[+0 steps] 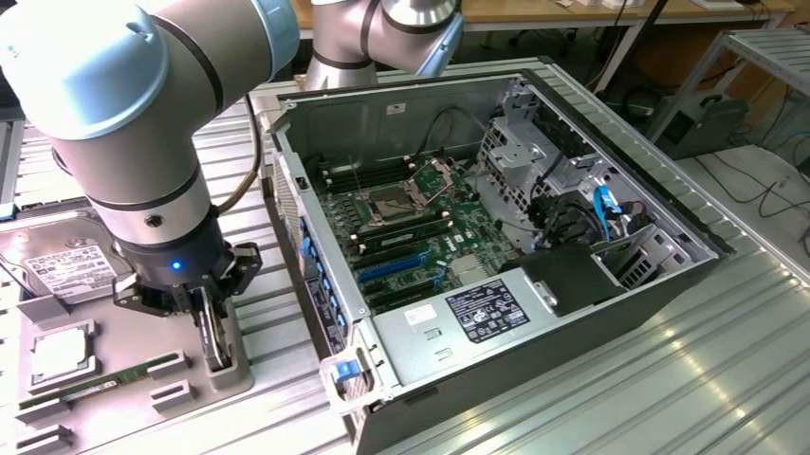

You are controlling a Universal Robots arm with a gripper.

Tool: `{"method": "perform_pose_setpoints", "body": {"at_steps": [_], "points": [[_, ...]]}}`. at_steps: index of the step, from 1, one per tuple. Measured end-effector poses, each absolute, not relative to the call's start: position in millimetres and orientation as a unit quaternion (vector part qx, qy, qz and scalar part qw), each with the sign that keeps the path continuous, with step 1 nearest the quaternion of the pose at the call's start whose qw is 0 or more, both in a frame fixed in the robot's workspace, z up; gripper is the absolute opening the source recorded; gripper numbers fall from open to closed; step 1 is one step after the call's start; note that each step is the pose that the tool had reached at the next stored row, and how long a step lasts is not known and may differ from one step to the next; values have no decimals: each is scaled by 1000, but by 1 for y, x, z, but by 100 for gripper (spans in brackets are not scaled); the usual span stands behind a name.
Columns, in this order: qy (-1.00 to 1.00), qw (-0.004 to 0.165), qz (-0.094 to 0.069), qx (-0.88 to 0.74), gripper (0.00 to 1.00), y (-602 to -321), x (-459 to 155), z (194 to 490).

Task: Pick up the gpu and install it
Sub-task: 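Pick up the gpu and move the gpu toward the slot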

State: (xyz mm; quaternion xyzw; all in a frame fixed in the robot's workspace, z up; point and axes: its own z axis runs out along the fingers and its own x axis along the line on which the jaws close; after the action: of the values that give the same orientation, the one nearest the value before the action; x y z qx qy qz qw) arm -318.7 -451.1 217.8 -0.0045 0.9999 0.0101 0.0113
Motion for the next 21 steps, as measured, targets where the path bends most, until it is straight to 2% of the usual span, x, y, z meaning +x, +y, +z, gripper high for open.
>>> {"method": "perform_pose_setpoints", "body": {"at_steps": [14,21], "points": [[1000,11,10,-5,28,-451,-319,218],[1000,11,10,-5,28,-451,-319,229]]}}
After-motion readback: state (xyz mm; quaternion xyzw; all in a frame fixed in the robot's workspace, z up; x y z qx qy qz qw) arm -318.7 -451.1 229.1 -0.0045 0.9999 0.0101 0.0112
